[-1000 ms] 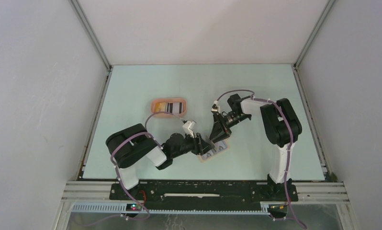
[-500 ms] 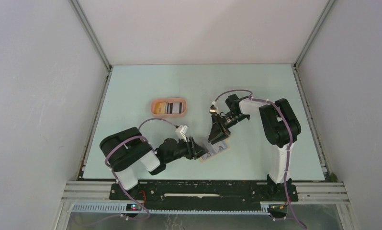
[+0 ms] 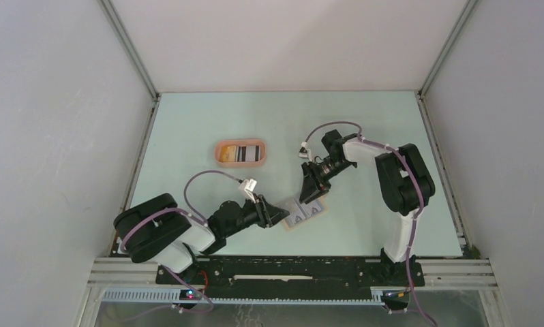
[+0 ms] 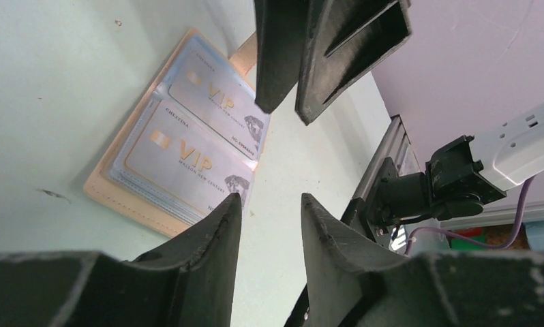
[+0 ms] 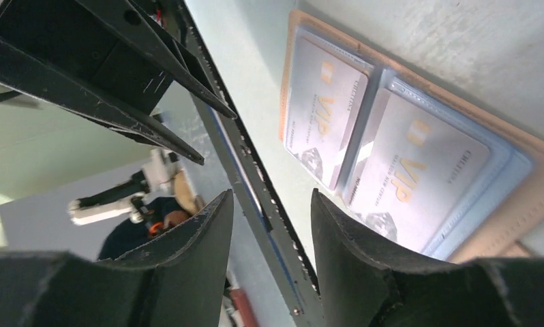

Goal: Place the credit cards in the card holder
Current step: Turn over the card slot in the card holder.

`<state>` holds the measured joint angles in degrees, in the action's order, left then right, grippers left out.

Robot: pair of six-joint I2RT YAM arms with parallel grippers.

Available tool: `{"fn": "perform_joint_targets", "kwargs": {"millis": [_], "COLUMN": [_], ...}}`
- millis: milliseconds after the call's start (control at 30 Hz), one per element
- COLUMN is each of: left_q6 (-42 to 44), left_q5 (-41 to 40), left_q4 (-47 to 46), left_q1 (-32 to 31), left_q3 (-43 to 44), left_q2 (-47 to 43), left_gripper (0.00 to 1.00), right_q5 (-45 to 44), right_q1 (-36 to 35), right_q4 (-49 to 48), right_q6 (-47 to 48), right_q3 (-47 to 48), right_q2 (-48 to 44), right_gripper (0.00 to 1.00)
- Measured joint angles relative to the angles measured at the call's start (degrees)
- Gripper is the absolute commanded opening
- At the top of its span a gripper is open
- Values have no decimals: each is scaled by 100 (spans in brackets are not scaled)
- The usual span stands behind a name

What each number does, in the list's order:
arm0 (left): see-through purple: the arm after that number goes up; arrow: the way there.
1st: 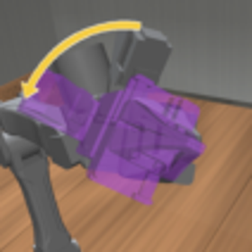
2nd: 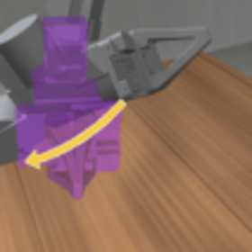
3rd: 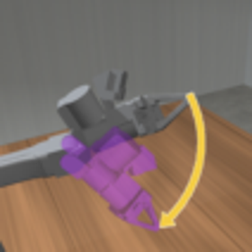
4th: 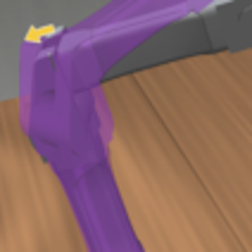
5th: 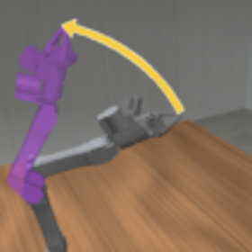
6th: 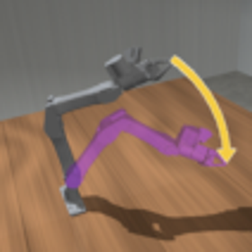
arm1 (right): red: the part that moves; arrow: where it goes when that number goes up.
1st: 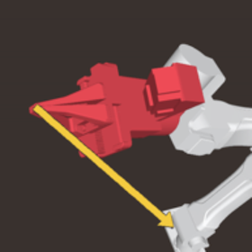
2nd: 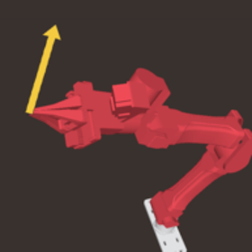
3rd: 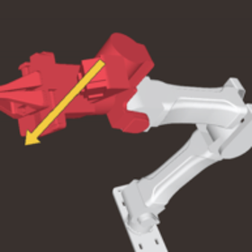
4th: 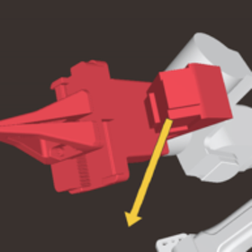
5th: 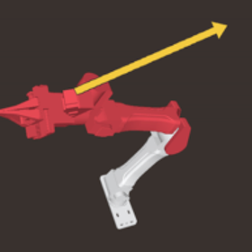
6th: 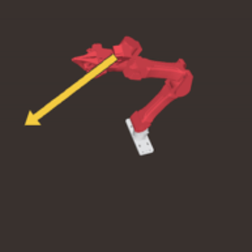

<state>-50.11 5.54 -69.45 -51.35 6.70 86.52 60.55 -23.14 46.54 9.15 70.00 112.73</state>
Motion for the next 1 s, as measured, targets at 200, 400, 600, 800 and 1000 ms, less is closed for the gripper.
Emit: {"fn": "perform_joint_targets", "kwargs": {"millis": [200,400,600,800,1000], "left_q6": [52,234,365,363,363], "left_q5": [24,70,68,63,37], "left_q4": [437,837,944,815,734], "left_q1": [-17,-66,-76,-83,-87], "left_q3": [173,907,1384,1478,1488], "left_q2": [-118,208,1010,1543,1615], "left_gripper": [37,33,33,33,33], "right_q5": [-973,-1720,-2114,-2356,-2496], "right_q1": [-20,-37,-70,-114,-144], "right_q4": [-20,-15,-17,-24,-24], "right_q6": [125,184,188,188,184], "right_q3": [0,-2,-2,-7,-7], "right_q2": [-817,-905,-647,-452,-297], "right_gripper": [54,53,53,53,53]}}
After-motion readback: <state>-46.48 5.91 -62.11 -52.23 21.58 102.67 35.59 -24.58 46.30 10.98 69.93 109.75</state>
